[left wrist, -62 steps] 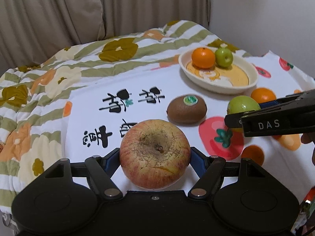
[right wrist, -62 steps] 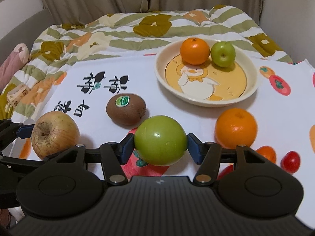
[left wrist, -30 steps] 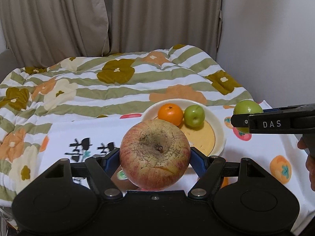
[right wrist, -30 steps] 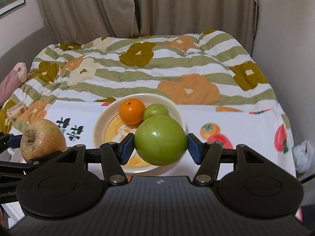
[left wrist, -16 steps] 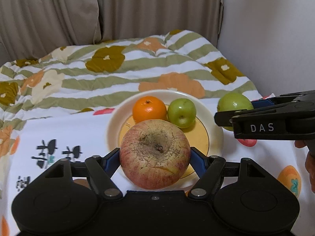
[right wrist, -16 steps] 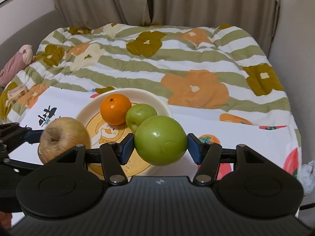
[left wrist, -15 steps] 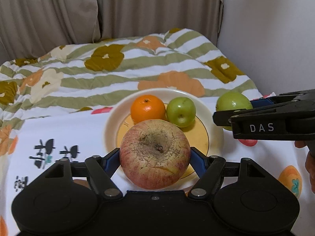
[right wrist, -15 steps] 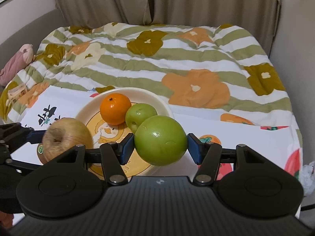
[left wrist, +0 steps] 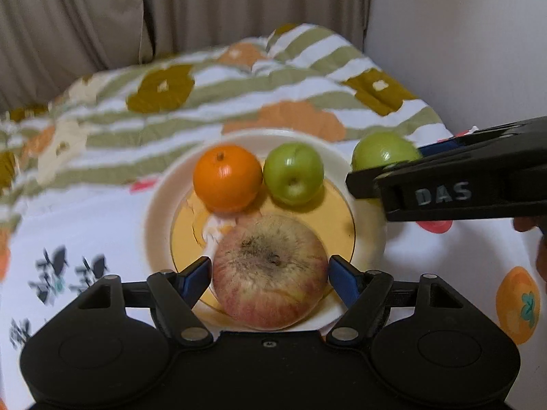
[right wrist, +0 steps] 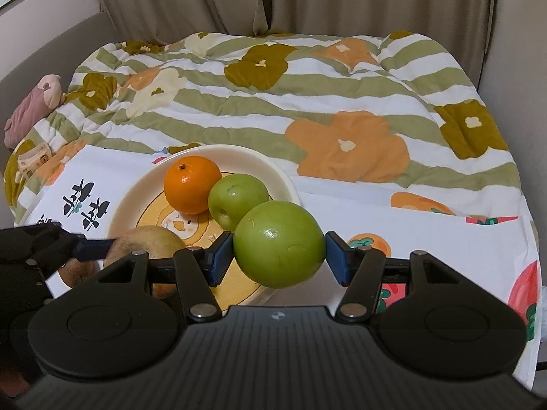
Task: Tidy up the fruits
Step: 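Carry the red apple into the bowl with the left tool while the right tool carries the green apple, then release both apples in the bowl and withdraw both tools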
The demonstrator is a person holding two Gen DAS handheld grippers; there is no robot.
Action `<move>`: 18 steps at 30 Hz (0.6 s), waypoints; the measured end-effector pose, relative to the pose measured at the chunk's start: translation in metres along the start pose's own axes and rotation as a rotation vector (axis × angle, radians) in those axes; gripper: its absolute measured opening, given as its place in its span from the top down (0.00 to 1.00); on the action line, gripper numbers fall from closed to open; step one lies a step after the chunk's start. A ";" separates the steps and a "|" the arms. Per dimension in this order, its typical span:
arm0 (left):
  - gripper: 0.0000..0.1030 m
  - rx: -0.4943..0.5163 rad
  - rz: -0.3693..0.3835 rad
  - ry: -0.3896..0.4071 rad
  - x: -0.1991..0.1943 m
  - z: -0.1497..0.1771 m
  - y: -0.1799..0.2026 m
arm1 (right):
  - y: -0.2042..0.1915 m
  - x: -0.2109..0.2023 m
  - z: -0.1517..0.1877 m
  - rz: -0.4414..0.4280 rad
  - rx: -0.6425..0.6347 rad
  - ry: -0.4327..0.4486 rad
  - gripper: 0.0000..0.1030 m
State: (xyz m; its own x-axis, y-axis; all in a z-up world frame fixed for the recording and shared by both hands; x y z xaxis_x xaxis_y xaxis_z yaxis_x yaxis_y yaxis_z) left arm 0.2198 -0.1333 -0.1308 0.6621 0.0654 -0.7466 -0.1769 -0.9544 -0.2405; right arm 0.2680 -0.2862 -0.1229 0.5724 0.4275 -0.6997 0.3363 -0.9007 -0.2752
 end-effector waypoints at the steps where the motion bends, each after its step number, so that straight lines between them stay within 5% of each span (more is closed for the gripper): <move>1: 0.12 0.010 -0.007 0.017 -0.004 -0.001 0.001 | -0.001 -0.001 0.000 -0.001 0.003 0.002 0.29; 18: 0.07 -0.058 -0.058 0.019 -0.039 0.013 -0.030 | -0.008 0.009 -0.003 -0.082 0.043 -0.003 0.29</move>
State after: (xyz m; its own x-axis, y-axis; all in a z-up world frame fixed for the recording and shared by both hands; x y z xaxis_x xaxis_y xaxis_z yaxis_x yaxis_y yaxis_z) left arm 0.1901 -0.1035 -0.1025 0.6838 0.1156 -0.7204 -0.0957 -0.9646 -0.2457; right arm 0.2727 -0.2751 -0.1248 0.5417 0.4997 -0.6759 0.3492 -0.8652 -0.3597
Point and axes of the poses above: each gripper's, at about its wrist camera, not at the fingertips, and x roughly the way its jaws point, y to its right, z to its underside, the point moved 1 cm from there along x, roughly the way its jaws point, and after that the axes turned 12 degrees about -z, right-handed, at the moved point
